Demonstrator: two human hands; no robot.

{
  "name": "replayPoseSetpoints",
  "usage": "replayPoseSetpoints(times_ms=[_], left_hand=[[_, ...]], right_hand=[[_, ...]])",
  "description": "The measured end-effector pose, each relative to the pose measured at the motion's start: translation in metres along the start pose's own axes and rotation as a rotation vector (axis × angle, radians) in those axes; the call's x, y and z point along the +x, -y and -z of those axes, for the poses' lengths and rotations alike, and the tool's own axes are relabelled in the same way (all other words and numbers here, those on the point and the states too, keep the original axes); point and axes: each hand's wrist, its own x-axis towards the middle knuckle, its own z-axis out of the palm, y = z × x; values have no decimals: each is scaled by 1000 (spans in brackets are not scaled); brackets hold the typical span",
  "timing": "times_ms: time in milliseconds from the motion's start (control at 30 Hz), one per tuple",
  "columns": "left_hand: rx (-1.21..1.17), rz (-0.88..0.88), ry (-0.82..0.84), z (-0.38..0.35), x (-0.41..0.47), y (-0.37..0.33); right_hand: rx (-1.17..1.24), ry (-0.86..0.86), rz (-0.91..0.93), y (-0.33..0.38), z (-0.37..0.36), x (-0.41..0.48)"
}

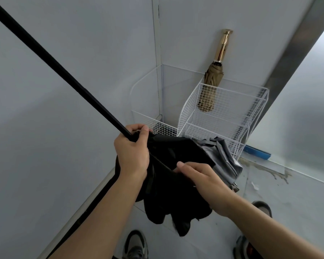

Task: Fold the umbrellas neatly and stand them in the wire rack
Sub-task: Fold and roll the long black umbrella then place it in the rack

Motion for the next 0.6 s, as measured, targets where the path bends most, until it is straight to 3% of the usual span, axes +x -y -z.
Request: replayPoseSetpoints(times_ms=[233,500,600], left_hand=[[-99,10,21,-9,-10,-2],[-44,-8,-41,-3,1,1],[-13,-24,-43,-2,2,1]], right_hand=[[-530,-113,134,-15,-14,9],[-272,-5,118,-7,-11,-1],[10,130,6,1,-10,-10]])
